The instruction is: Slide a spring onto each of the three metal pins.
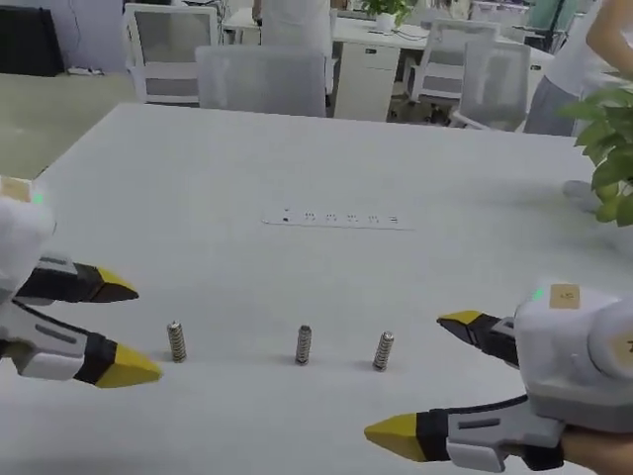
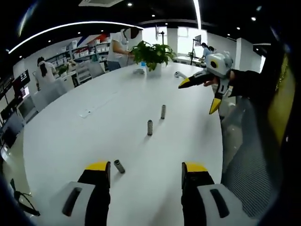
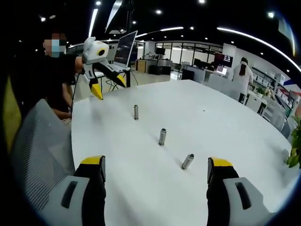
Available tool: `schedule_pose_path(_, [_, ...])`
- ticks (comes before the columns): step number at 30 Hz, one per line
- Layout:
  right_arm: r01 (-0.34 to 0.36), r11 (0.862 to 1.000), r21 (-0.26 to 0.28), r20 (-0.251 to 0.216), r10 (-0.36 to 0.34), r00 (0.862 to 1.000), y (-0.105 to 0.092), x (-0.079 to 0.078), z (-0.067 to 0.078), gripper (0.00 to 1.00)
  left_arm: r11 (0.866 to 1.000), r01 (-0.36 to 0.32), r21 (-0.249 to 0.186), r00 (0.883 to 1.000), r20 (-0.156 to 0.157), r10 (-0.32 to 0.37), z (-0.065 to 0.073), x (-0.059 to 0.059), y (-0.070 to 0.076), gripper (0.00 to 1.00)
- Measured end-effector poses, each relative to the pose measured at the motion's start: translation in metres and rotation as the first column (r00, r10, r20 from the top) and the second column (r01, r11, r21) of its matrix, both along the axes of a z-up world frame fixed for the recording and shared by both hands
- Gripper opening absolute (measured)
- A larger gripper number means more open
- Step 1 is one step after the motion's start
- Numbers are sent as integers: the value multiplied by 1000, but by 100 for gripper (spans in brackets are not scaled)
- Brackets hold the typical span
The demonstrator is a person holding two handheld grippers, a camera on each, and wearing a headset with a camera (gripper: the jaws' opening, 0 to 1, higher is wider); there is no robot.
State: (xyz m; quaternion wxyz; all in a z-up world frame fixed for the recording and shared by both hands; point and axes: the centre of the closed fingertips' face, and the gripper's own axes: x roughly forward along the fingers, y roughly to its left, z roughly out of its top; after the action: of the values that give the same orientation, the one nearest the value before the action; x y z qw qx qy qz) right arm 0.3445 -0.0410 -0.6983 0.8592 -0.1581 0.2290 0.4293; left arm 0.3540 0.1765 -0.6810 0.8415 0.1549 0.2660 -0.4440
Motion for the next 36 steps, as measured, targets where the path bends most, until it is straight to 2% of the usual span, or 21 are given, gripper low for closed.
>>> schedule_pose_path(3, [11,1000,2,3,-11,1000,-4,-1,1,89,999,-36,-35,999,32,38,7,-6,0,58])
schedule_pose_path(6, [24,1000,12,2,-24,1000,-9,-3,2,89,991,-79,-105,995,52,85,14,-16,-2,60])
schedule_pose_path(8, [28,1000,12,2,-28,1000,-10,-4,2,89,989,-94,-115,993,54,101,14,-20,-1,61])
schedule_pose_path(9, [30,999,14,0,-30,1000,-11,-5,2,89,985,-108,-133,991,64,118,15,-27,-1,62])
schedule_pose_path(14, [46,998,37,-7,-46,999,-14,-8,5,89,975,-144,-169,986,60,156,13,-41,2,67])
schedule_pose_path(17, [53,998,38,-8,-53,999,-16,-9,5,89,958,-176,-227,981,45,191,12,-52,1,69])
schedule_pose_path(20, [57,998,41,-12,-57,998,-17,-10,5,89,954,-195,-230,976,47,211,7,-57,2,71])
schedule_pose_path(24, [73,995,65,-19,-71,997,-20,-13,5,89,920,-239,-309,967,16,256,8,-61,0,73])
schedule_pose_path(26, [75,995,64,-22,-73,997,-22,-15,3,90,913,-247,-326,964,13,265,7,-62,-1,73])
schedule_pose_path(33, [86,995,58,-41,-84,996,-25,-20,-6,90,904,-273,-330,960,-31,278,-11,-68,-7,74])
schedule_pose_path(36, [87,994,60,-45,-84,995,-24,-20,-8,90,902,-280,-328,958,-39,283,-12,-67,-6,74])
